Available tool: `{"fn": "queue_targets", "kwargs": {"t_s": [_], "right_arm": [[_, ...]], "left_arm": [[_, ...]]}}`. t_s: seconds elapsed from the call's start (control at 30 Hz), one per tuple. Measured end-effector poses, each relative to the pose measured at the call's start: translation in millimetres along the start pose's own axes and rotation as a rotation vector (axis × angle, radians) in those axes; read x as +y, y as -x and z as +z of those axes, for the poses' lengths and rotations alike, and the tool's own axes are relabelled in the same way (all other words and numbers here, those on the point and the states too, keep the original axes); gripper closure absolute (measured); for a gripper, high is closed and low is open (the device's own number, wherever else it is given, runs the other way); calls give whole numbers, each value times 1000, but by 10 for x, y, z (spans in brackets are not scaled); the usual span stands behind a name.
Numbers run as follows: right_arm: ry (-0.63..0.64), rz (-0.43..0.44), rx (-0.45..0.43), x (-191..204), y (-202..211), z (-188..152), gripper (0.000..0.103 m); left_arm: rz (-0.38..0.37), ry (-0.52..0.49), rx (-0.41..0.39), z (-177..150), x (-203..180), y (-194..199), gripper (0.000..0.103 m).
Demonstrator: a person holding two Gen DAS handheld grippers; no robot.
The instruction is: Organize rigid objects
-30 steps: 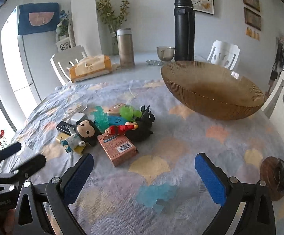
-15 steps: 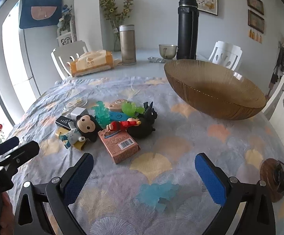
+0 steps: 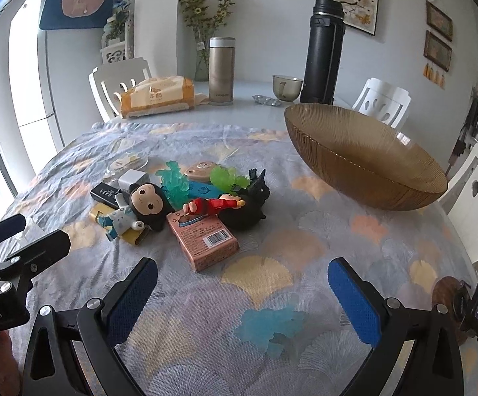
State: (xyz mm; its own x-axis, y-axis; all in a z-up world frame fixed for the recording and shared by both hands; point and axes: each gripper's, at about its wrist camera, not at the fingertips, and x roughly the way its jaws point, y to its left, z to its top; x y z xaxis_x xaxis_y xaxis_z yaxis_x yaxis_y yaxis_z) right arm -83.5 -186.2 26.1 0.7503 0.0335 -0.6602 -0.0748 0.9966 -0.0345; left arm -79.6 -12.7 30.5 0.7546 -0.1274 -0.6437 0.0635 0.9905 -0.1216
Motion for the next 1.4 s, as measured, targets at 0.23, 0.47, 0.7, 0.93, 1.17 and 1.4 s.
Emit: {"fn": "queue_targets", "kwargs": {"t_s": [0.23, 0.47, 0.7, 0.93, 1.17, 1.4], "right_arm": [[-8, -2, 6, -10, -15, 9, 0], [9, -12, 7, 25, -24, 9, 0], [9, -13, 7, 38, -19, 4, 0], [15, -10, 12, 51, -26, 5, 0], [16, -8, 13, 56, -26, 4, 0], [22, -10, 16, 66, -37, 8, 0]], "left_arm": [[5, -4, 1, -2, -8, -7, 1], [11, -1, 2, -7, -2, -10, 1], [13, -2, 2, -9, 3, -11, 1], [13, -3, 2, -11, 10, -10, 1], [14, -4, 2, -14, 13, -11, 1], [15, -5, 3, -13, 13, -10, 1]]}}
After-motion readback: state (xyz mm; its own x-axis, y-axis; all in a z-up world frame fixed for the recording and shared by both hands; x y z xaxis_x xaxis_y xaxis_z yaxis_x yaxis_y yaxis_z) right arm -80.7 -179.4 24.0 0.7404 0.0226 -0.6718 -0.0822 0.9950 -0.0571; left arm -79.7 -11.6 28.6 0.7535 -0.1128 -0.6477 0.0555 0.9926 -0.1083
